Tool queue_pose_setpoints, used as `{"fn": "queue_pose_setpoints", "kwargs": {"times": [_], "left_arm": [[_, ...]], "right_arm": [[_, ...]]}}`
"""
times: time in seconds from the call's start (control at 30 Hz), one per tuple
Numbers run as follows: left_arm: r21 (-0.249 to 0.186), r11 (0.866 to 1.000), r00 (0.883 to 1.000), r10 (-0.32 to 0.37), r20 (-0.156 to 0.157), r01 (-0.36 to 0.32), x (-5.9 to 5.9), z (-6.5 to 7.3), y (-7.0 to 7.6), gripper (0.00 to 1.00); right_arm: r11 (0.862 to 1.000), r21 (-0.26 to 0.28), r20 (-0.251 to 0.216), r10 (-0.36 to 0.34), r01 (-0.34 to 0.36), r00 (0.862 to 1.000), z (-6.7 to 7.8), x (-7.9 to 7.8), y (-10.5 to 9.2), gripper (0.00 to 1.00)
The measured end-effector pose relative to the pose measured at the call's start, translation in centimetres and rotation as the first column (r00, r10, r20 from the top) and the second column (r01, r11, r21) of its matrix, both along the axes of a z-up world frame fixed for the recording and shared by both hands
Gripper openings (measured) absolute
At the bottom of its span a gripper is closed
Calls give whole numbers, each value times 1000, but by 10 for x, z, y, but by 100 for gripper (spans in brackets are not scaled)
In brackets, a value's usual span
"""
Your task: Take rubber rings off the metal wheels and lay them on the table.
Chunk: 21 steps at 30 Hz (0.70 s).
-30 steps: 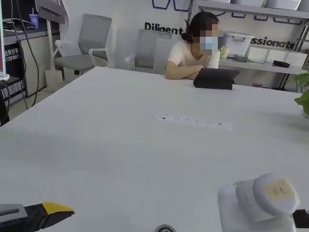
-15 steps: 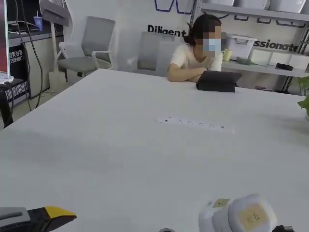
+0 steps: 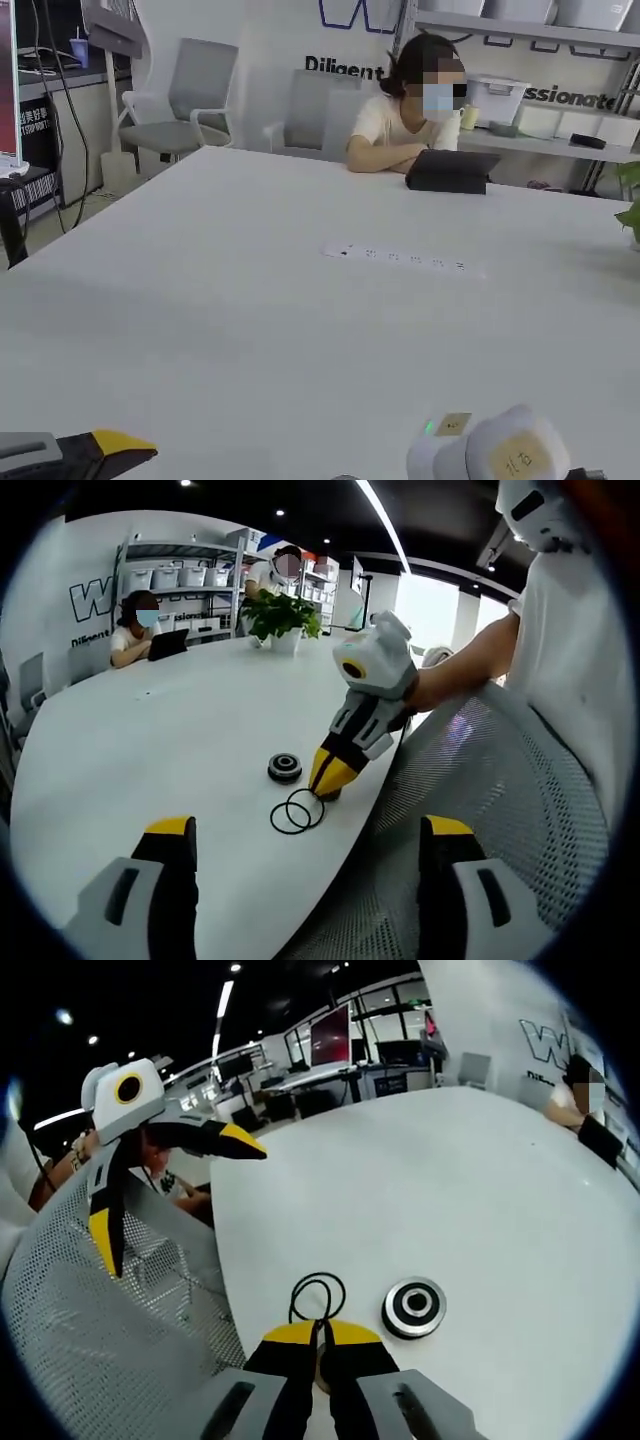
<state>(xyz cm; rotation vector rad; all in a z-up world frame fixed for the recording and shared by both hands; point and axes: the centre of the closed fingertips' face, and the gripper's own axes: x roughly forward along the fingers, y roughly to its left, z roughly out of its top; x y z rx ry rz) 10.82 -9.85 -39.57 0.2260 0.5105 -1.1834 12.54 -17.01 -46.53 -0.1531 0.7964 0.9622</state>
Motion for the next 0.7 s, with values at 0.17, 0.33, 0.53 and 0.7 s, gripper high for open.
{"fn": "queue_pose_setpoints", "kwargs": {"times": [0.17,0.33,0.53,0.7], "left_arm": [[4,1000,1000,3,2,-3,0,0,1,90],[9,1000,1000,7,6,-7,1,0,1,90],[7,1000,1000,18,9,-18,3,0,2,90],[7,1000,1000,20,9,-20,3,0,3,89]], "right_arm": [[999,24,-14,-27,27,1000,5,3,-2,5],[1000,-9,17,-23,23,1000,5,6,-7,5],[1000,-10,50,-21,22,999,12,11,-9,5],[999,18,70,-48,47,996,22,18,-13,5]]}}
